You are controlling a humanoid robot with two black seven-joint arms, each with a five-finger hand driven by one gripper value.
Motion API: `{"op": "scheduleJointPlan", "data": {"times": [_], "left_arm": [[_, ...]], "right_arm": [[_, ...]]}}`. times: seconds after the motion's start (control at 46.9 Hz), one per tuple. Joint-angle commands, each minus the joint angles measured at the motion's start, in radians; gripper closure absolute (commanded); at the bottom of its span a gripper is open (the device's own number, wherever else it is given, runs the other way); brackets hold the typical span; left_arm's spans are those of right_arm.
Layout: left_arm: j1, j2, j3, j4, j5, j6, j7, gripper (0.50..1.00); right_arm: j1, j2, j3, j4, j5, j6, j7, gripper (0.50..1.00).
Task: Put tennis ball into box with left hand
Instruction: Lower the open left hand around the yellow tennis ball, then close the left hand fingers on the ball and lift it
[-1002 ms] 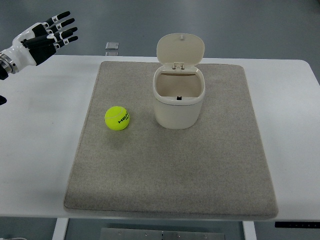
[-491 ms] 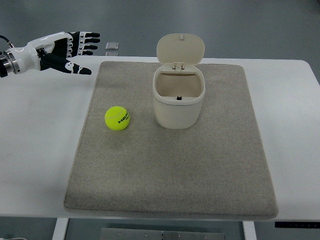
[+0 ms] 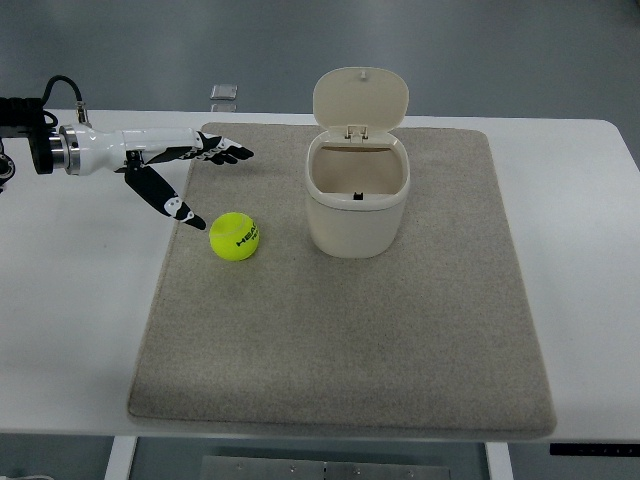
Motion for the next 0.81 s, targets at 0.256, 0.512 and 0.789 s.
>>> {"op": "scheduleJointPlan", "data": {"times": [0.256, 0.512, 0.789], "left_arm": [[-0.002, -0.051, 0.140, -0.031, 0.194, 0.262, -0.026, 0.521], [-0.005, -0.075, 0.145, -0.031, 0.263, 0.287, -0.027, 0.557], [-0.005, -0.074, 0.147, -0.033, 0.325, 0.288, -0.027, 0.834]], "right_arm": [[0.000, 0.000, 0.000, 0.000, 0.000, 0.000, 0.000, 0.599], [0.000, 0.000, 0.000, 0.000, 0.000, 0.000, 0.000, 0.599], [0.000, 0.000, 0.000, 0.000, 0.000, 0.000, 0.000, 0.599]]}}
